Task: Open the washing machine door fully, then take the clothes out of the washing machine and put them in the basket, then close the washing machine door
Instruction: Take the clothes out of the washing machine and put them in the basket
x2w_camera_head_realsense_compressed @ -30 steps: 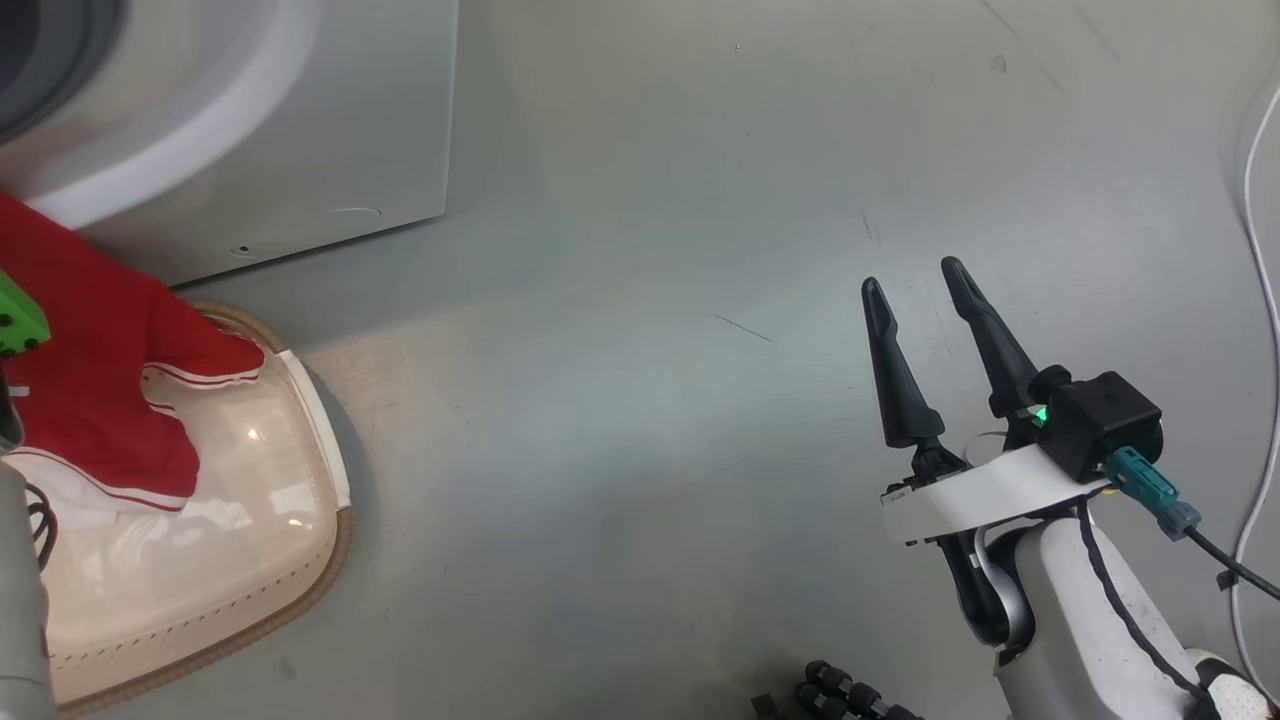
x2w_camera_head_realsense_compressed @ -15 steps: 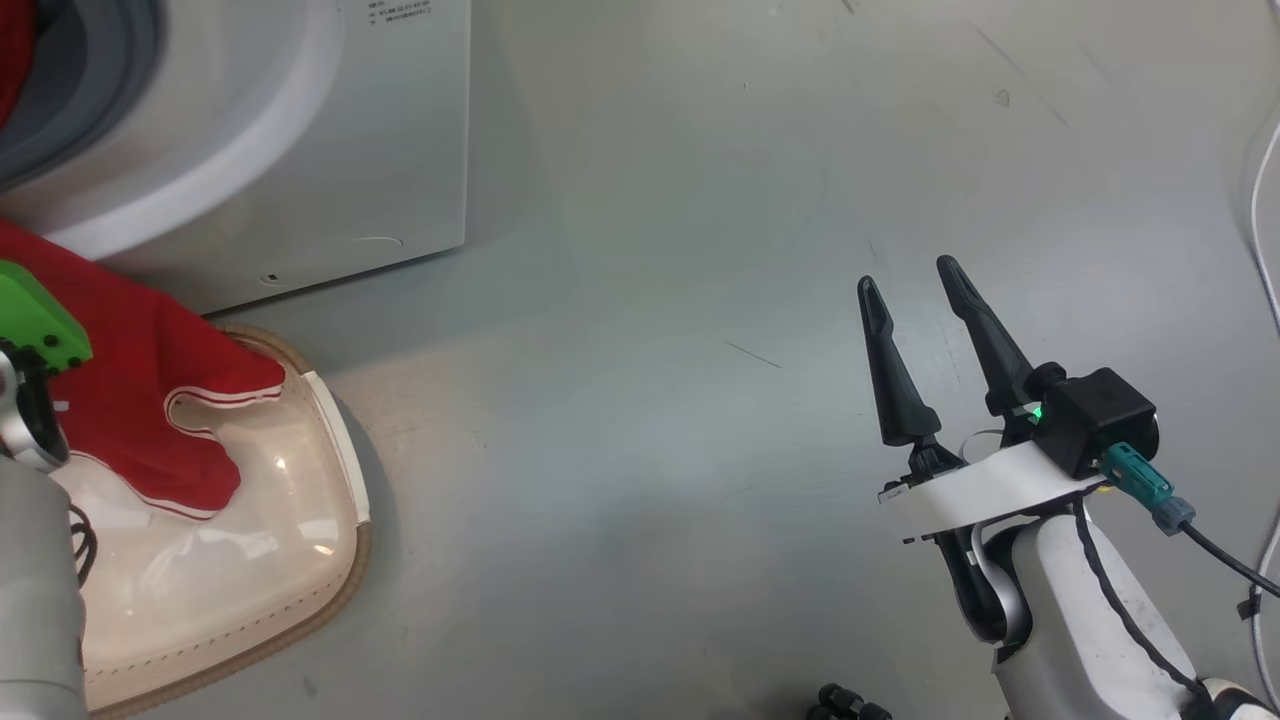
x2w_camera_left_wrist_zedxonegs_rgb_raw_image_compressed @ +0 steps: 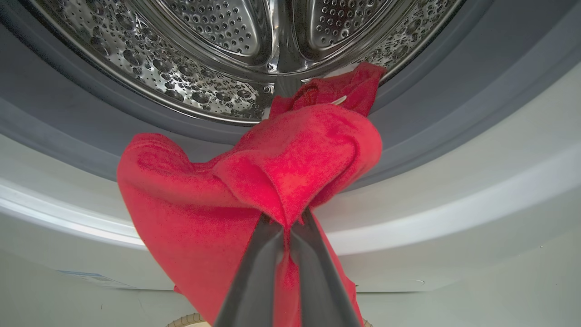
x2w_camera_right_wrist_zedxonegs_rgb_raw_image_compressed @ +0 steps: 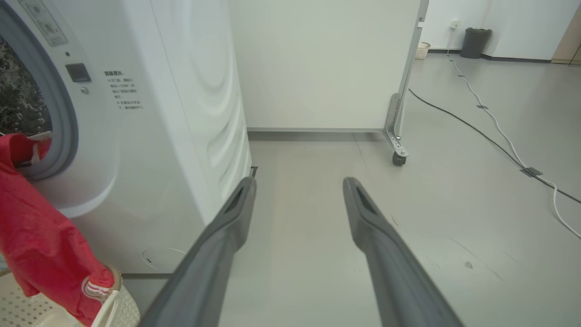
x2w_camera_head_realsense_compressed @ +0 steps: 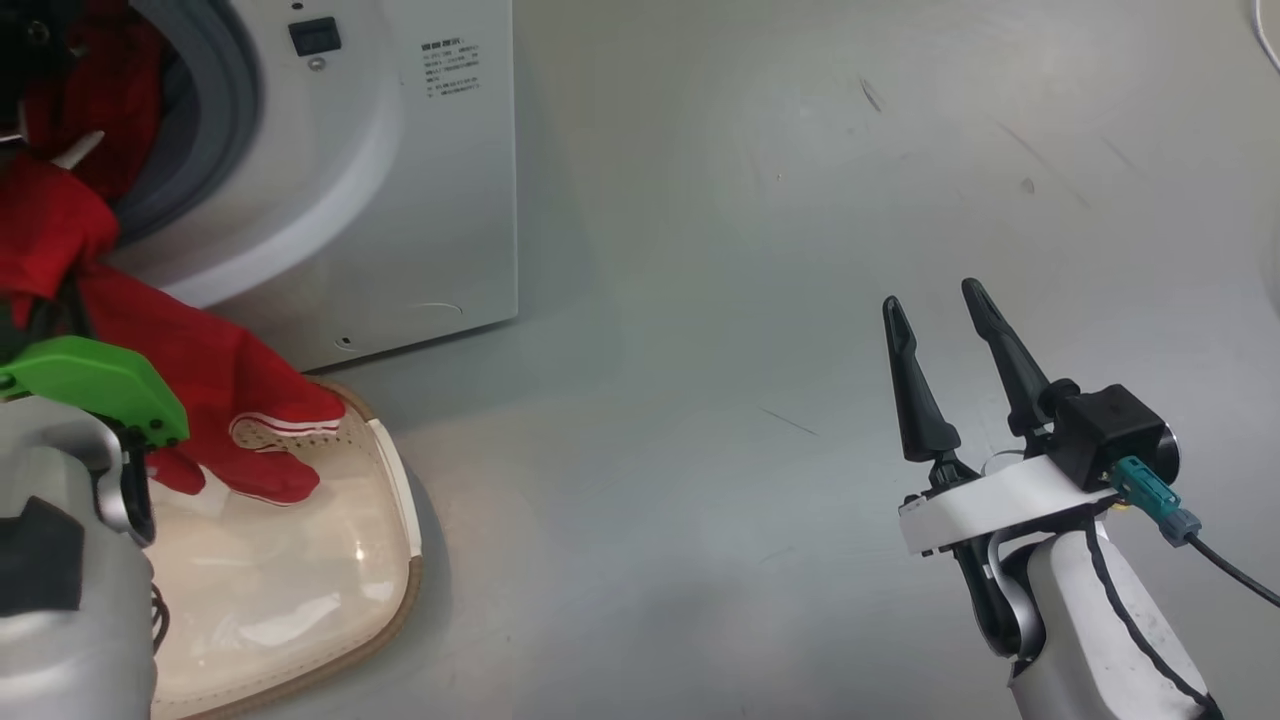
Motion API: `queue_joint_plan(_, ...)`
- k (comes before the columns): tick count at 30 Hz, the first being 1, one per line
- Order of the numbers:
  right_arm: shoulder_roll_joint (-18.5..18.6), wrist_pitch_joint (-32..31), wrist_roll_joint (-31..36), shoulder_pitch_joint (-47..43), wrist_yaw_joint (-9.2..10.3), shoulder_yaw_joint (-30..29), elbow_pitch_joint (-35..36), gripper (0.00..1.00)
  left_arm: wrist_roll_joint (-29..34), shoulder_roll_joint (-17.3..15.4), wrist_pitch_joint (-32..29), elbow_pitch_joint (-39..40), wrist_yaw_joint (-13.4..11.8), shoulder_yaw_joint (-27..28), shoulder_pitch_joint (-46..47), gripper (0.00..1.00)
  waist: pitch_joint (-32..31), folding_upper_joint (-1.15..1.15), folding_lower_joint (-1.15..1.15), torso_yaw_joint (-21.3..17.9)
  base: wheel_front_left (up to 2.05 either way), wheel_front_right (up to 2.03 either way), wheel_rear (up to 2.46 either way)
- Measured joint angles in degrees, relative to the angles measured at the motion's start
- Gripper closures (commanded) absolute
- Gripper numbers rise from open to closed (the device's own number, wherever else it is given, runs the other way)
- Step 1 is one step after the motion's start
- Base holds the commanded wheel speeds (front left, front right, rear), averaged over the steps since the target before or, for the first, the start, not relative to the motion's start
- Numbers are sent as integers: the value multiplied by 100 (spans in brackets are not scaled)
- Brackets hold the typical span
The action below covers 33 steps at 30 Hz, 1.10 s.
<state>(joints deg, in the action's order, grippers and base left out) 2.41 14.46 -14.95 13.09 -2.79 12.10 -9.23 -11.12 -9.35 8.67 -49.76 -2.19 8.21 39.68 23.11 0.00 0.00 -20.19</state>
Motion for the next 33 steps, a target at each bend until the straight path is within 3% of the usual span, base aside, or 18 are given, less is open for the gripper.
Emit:
queue_joint_plan(20, 113, 0, 149, -546, -16, -26, -131, 0, 144, 397, 333, 31, 308, -405, -832, 100, -1068, 0, 0, 662, 0, 0, 0)
queue_joint_plan(33, 109, 0, 152, -548, -66, -1, -34, 0, 156, 435, -14, -148, 359, -477, -1155, 100, -943, 0, 0, 654, 0, 0, 0)
